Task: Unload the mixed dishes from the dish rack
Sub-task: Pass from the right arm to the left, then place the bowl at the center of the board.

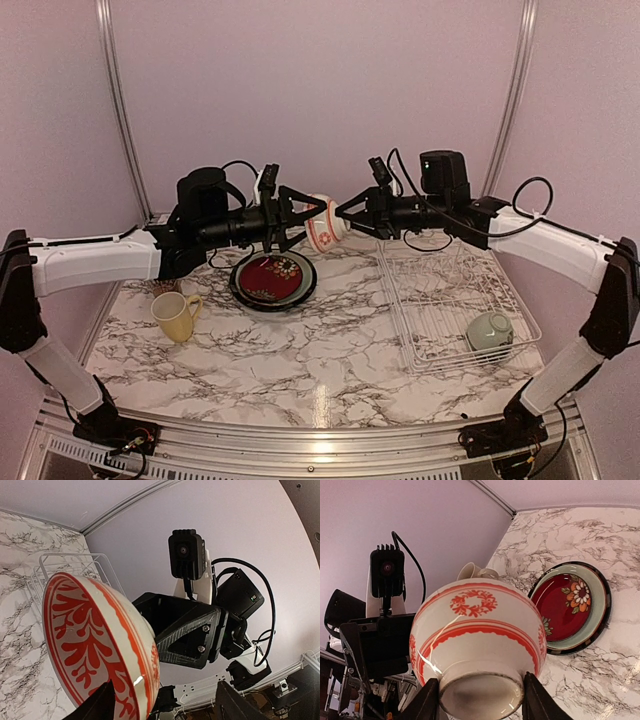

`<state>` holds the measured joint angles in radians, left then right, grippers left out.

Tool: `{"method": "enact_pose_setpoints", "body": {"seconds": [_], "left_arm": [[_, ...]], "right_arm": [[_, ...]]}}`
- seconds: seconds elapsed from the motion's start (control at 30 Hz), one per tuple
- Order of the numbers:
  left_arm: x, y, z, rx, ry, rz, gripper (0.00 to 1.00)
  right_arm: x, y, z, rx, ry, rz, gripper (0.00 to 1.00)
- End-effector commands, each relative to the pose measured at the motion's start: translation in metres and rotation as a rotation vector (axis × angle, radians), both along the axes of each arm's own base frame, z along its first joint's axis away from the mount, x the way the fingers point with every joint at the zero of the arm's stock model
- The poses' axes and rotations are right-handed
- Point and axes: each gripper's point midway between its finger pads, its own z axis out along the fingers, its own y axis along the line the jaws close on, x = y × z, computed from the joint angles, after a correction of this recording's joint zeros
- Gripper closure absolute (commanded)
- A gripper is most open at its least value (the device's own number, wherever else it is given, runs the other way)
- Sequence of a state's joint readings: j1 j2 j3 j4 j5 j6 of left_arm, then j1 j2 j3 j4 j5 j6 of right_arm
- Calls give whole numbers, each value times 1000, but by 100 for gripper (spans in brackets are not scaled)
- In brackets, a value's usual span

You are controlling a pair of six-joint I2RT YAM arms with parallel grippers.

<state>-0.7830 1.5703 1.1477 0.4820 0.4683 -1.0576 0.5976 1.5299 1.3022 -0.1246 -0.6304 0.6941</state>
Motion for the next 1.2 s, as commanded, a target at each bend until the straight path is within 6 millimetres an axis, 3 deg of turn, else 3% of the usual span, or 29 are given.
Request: {"method": "enact_pose_setpoints", "body": {"seconds": [0.0, 0.2, 0.37, 0.47, 0.57, 0.77, 0.83, 0.93, 1.07, 1.17], "left_arm": [[-9, 4, 16, -39, -29, -16, 33], [-7, 6, 11, -24, -18, -6, 56], [-2, 16, -8, 88, -2, 44, 83], [0, 28, -10, 135, -12, 85, 100], [1, 41, -13, 211, -22, 134, 100], [-2, 73, -37, 390, -6, 230, 100], [-3, 87, -49, 471, 5, 274, 100], [-10, 108, -71, 603, 28, 318, 100], [-19, 129, -105, 803, 58, 373, 100], [-35, 130, -129, 961, 60, 368, 100]], "right_arm": [[-12, 14, 24, 95, -37, 87, 71], [-19, 21, 26, 143, -34, 137, 71], [-22, 29, 23, 149, -36, 160, 70], [-21, 33, 18, 141, -40, 155, 68], [-19, 34, 15, 136, -52, 155, 61], [-12, 39, 2, 84, -74, 171, 20], [-6, 36, 1, 36, -107, 146, 10], [8, 24, -3, -63, -154, 85, 5], [31, -7, -10, -197, -197, -40, 3], [43, -38, -8, -232, -216, -128, 2]]}}
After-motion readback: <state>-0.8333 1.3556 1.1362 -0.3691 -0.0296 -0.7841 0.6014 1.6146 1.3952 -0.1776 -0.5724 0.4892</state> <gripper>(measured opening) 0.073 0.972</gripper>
